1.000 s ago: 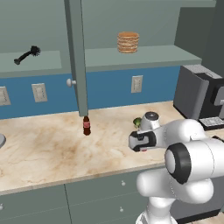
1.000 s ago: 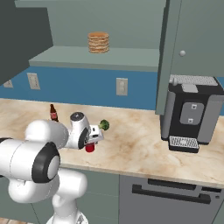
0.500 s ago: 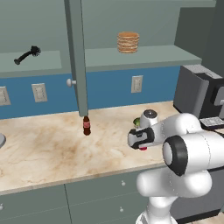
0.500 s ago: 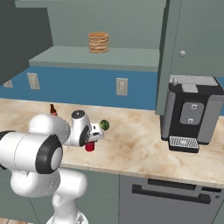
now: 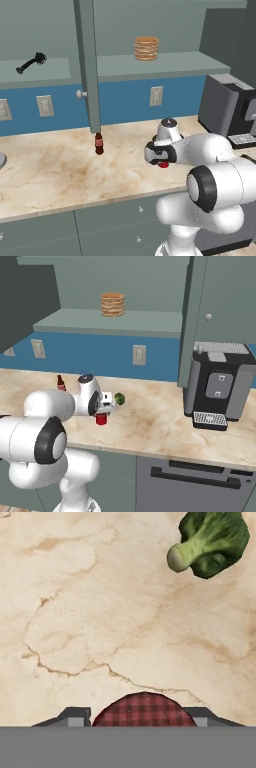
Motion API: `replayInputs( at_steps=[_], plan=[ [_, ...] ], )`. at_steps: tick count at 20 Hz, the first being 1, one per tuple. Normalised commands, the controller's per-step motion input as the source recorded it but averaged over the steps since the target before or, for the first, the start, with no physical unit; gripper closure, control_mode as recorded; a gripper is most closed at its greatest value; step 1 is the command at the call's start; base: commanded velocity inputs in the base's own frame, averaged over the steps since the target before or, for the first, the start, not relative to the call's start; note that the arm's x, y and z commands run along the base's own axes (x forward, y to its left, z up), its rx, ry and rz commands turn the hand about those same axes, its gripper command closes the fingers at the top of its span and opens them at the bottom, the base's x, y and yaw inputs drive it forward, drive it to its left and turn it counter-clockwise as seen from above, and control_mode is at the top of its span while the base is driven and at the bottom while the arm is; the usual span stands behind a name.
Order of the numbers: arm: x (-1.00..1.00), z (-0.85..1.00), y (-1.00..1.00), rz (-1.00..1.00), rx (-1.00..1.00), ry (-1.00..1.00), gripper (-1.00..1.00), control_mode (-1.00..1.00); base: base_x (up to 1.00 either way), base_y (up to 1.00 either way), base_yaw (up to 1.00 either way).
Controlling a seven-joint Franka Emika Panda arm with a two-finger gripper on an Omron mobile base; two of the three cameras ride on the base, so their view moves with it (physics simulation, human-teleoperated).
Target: Pick the jam and jam from the counter and place them in the cabinets closest to them.
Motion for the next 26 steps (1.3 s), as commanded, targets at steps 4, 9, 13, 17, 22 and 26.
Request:
replayInputs(
  at_steps=[4,9,13,17,22,26],
  plan=[
    [-0.05,0.69,0.13,-0.11,0.00,0.05,1.00,-1.00,0.00,0.00,0.00],
    [-0.18,0.73,0.08,-0.08,0.00,0.01,1.00,-1.00,0.00,0.00,0.00],
    [-0.16,0.78,0.08,-0.07,0.00,0.00,1.00,-1.00,0.00,0.00,0.00],
    [-0.14,0.76,0.08,-0.06,0.00,0.00,1.00,-1.00,0.00,0.00,0.00],
    [-0.08,0.71,0.08,-0.06,0.00,0.00,1.00,-1.00,0.00,0.00,0.00],
    [-0.01,0.71,0.04,-0.06,0.00,0.00,1.00,-1.00,0.00,0.00,0.00]
  ],
)
